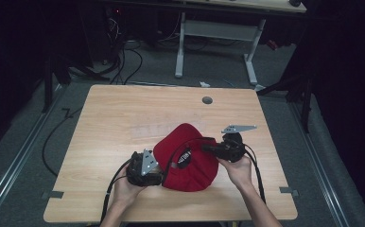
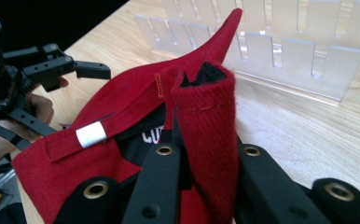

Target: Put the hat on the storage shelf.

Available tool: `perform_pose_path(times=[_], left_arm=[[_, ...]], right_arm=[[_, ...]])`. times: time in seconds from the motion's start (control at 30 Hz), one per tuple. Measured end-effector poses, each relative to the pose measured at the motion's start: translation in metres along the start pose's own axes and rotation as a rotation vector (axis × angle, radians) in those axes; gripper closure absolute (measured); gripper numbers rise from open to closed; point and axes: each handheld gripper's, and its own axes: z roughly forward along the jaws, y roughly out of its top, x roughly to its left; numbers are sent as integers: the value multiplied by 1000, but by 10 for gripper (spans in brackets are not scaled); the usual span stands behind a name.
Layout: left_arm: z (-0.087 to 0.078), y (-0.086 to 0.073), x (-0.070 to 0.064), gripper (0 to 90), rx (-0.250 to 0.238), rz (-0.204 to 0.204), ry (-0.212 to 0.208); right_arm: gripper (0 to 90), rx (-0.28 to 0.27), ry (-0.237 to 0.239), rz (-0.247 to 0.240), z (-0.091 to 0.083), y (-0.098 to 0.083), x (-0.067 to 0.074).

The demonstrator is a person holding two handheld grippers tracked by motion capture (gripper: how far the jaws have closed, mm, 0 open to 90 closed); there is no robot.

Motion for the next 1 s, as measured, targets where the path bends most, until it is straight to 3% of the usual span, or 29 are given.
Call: perform_pose_path(times=[0.37,0.43,0.53,0.57,0.7,0.97,1.0], left_arm=[[-1,1,-4,295,4,40,-12],[-2,4,-6,327,0,17,-43],[-2,5,-10,383,0,40,-43],[-1,5,-10,402,-2,46,-37],[-5,5,-8,460,4,48,-38],[-11,11,-9,679,27,52,-81],[-13,15,-8,687,24,31,-89]], right_arm=[[846,43,65,21,6,-1,-1],[846,59,104,24,10,-1,-1],[846,69,151,26,17,-1,4],[846,70,132,11,18,0,7],[842,73,143,12,19,1,7],[795,44,165,27,19,-3,2],[792,38,161,27,18,-3,2]])
